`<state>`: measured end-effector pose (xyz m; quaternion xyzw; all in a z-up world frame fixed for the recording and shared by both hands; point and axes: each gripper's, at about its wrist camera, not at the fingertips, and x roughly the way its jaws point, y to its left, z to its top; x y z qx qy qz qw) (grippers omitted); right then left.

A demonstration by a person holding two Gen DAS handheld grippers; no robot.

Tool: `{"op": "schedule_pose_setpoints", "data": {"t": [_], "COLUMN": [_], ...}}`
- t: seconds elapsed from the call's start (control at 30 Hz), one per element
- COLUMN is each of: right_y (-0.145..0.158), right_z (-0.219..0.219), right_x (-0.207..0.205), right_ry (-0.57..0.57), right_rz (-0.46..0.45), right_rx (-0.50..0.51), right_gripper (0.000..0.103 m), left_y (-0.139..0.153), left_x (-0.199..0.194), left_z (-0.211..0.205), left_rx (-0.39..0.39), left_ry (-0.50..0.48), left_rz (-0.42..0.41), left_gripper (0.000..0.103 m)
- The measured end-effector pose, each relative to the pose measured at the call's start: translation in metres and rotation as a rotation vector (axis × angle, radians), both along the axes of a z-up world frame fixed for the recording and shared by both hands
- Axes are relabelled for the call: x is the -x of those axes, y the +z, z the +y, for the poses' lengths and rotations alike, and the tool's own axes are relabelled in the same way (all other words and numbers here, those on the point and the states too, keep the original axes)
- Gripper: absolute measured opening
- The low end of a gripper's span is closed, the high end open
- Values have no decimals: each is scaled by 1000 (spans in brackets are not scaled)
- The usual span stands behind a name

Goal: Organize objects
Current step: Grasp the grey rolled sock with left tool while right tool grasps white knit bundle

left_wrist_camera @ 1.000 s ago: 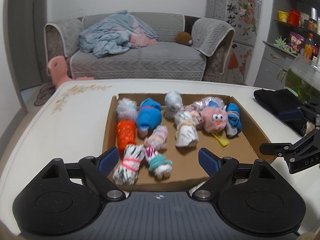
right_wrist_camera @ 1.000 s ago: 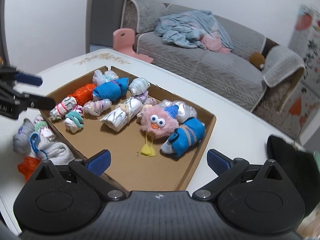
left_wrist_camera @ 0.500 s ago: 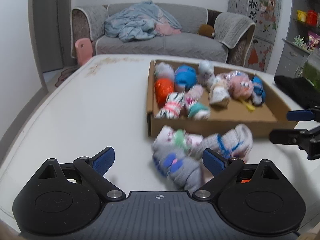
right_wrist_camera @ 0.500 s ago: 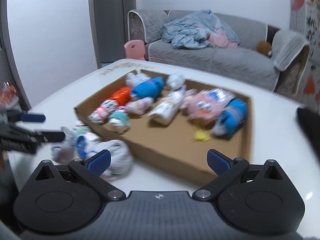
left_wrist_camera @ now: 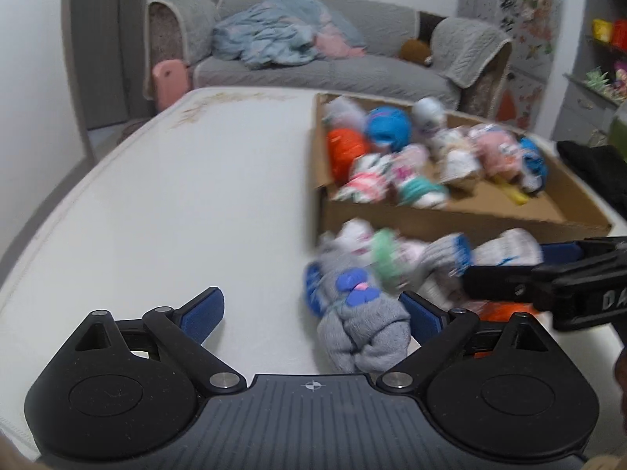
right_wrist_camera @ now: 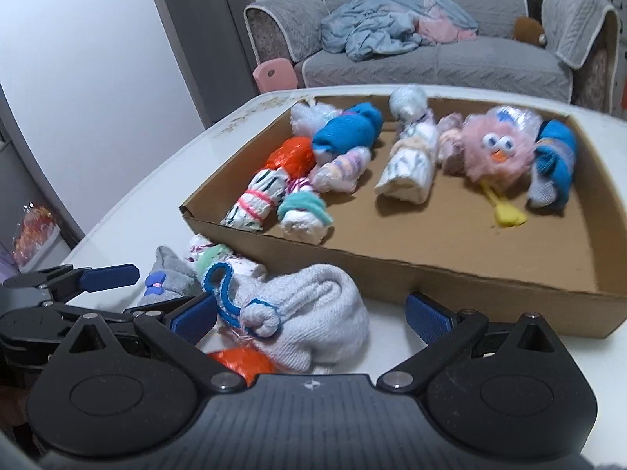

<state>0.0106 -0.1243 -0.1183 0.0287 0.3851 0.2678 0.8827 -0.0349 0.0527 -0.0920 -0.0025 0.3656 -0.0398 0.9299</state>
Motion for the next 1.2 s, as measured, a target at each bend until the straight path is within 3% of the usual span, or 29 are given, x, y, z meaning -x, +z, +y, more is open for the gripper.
{"op": "schedule_pose_setpoints", "data": {"t": [0.17,0.3,0.43,0.57,0.8,0.83,0.93,1.0,1.03,1.2], "right_y": [-4,-1,0,5,0,-2,-4,-3,-2,2], "right_z": [-3,-34,-55,-40,7,11,15,13,10,-7], "right_x": [7,18,26,29,15,13,14,20,22,30], "right_ry": [12,-61,-116,-90,-72,-75,-83,-69,-66,-66], "right_rz": [0,-8,-15,-50,-50,-50,-63,-71,-73,-88], "right_rx": [-25,-29,-5,0,53,52,53,48,40,10], "right_gripper": [96,88,94,102,101,100,92,83,81,70], "left_y": [-3,1,4,1,-8,-8,-6,-3,-2,-2], "left_x": [11,16,10,-2,-11,-11,-9,-6,-4,4], "left_z": [16,19,10,2,1,2,4,3,3,5], "left_rx": [-17,-10,-19,-34,-62,-56,-43,-40,-38,-14], "left_ry": [24,7,-21,-44,-83,-92,-111,-131,-134,-127], "left_rz": [11,-3,-25,-26,-40,-45,-69,-68,-67,-68], "left_gripper": [98,99,101,101,99,97,75,51,43,39]}}
